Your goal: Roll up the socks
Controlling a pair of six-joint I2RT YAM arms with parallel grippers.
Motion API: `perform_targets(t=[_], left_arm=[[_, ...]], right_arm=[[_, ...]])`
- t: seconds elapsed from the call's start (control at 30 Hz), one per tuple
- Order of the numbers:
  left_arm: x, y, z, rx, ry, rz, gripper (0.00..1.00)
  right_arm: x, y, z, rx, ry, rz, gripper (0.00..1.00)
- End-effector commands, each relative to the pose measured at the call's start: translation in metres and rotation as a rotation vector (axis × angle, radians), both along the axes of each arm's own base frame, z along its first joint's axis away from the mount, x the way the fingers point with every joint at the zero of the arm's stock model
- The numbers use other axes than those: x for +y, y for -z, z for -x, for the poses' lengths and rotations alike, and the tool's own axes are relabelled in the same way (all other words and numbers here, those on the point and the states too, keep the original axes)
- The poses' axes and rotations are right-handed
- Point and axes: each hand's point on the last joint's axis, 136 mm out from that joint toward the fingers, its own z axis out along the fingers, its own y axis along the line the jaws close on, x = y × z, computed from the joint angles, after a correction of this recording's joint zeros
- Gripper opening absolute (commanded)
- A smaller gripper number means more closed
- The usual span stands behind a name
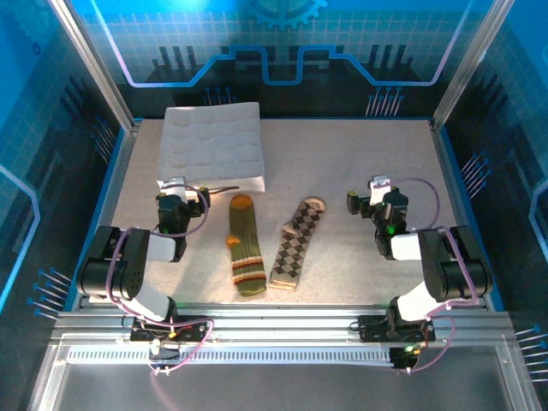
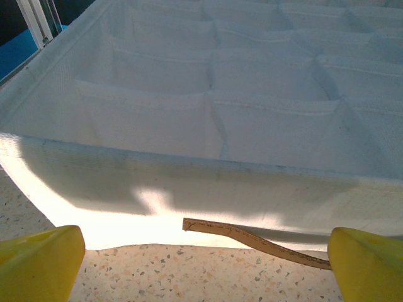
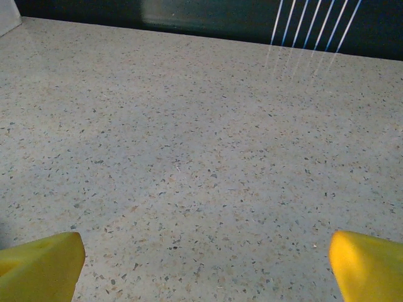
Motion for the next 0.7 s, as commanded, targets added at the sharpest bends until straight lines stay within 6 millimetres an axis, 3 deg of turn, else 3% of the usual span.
perform_targets(t=[0.0,0.33,0.43,0.57,0.67], left_arm=[[-0.001,-0.007,-0.003,-0.018,0.004,-0.016,0.99],[0.000,-0.009,-0.002,-0.026,-0.001,-0.019,0.99],[0.000,-0.021,0.003,-0.049,-0.024,-0.038,0.99],[-0.005,-0.060,0.011,-0.073,-0.100,-0.156,0.99],[-0.004,-0.118,0.014,-0.206,-0.200,-0.129,0.99]], right_arm=[[0.002,-0.008,-0.005,-0.028,-0.007,-0.005,1.00],[0.003,-0.009,-0.005,-0.032,-0.009,-0.006,1.00],[-0.003,-0.024,0.003,-0.085,0.043,0.020,1.00],[-0.002,-0.062,0.014,-0.140,0.116,0.100,1.00],[0.003,-0.131,0.012,-0.297,0.128,0.135,1.00]])
